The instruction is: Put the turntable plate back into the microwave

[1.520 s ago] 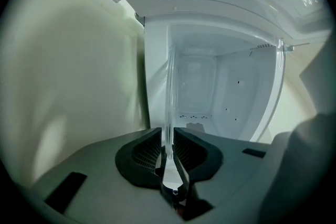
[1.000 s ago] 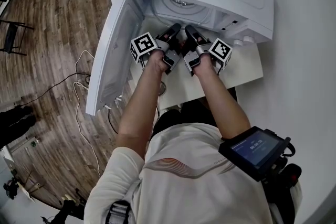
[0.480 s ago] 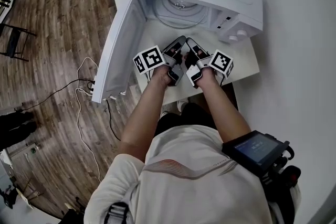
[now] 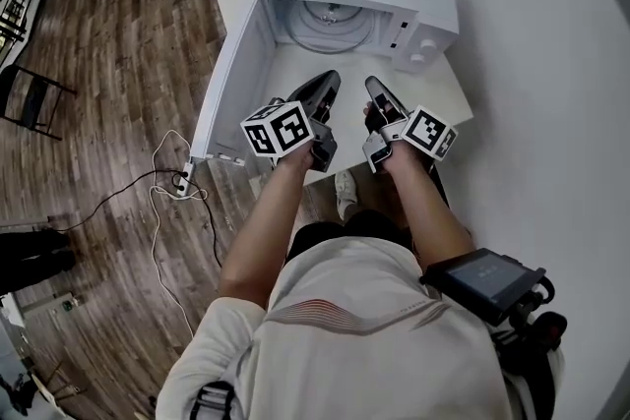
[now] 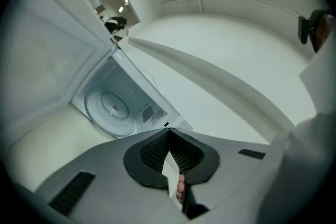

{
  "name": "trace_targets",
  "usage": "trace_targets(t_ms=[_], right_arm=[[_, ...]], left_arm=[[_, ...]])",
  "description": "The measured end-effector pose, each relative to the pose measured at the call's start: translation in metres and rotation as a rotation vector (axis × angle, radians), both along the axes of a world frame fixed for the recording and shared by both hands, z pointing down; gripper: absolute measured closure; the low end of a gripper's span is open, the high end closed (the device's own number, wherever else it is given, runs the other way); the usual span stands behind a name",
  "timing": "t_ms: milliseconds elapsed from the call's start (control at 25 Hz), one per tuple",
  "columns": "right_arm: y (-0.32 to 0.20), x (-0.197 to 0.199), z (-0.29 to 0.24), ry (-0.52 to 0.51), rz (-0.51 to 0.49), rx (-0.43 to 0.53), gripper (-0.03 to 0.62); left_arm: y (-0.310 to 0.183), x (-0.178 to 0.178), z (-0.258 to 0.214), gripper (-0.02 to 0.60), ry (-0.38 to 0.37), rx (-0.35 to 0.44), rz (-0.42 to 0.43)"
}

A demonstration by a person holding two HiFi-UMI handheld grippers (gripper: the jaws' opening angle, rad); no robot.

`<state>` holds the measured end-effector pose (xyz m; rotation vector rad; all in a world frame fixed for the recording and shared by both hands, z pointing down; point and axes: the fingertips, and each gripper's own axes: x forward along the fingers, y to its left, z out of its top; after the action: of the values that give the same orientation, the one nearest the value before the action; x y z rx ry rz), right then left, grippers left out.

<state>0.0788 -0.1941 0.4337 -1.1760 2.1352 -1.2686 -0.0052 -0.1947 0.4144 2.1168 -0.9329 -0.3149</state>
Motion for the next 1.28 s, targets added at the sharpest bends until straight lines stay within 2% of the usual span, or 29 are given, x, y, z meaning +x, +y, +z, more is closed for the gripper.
trace_targets(t_ms=[520, 760, 960, 1120, 1280], right_arm=[[0.111, -0.005, -0.1, 0.509, -0.084, 0.327, 0.588], [0.151, 0.005, -0.133, 0.703, -0.108, 0.461, 0.589], [0.181, 0.026, -0.155, 0.768, -0.092, 0.517, 0.588], [0.196, 0.046, -0.162, 0.801, -0.111, 0.542, 0.588], [0.206, 0.065, -0.164, 0.807, -0.132, 0.559, 0.589]], left_arm=[[0.109, -0.044, -0.089, 0.571, -0.332, 0.299, -0.013], [0.153, -0.076, -0.114, 0.571, -0.488, 0.378, -0.092], [0.19, -0.091, -0.127, 0.571, -0.571, 0.395, -0.174], [0.217, -0.086, -0.127, 0.571, -0.622, 0.384, -0.227], [0.235, -0.064, -0.129, 0.571, -0.611, 0.377, -0.248]])
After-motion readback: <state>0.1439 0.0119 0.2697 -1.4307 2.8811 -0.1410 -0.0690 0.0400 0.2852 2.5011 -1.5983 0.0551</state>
